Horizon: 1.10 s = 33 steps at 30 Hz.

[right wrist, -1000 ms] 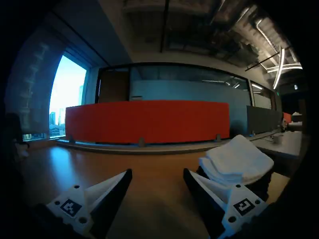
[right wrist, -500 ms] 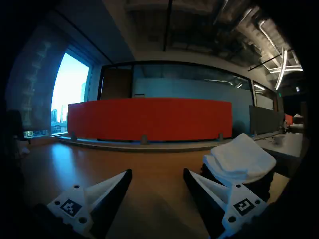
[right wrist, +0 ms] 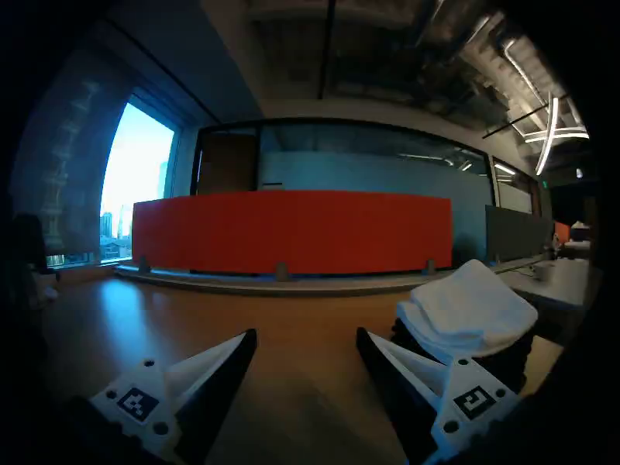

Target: Fold towel

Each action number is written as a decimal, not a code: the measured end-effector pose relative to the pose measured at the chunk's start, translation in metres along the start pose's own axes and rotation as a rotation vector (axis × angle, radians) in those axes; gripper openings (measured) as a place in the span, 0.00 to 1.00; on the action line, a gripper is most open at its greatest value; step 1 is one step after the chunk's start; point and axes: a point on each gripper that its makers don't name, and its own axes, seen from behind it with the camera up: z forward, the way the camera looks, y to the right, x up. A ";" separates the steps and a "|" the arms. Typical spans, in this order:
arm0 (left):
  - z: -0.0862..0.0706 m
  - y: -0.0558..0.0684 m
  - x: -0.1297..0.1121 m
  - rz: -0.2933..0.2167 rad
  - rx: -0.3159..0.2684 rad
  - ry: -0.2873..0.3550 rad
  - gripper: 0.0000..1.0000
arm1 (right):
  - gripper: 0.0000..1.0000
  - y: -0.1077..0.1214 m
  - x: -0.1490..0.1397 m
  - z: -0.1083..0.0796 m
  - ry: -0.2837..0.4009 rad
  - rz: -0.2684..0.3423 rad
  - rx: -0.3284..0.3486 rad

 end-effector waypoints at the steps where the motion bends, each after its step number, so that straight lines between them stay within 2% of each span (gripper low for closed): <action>1: 0.000 0.000 0.000 0.000 0.000 0.000 0.88 | 1.00 0.000 0.000 0.000 0.000 0.000 0.000; 33: -0.001 0.000 0.005 0.000 0.000 -0.002 0.88 | 0.99 0.001 -0.001 0.000 -0.001 0.002 0.000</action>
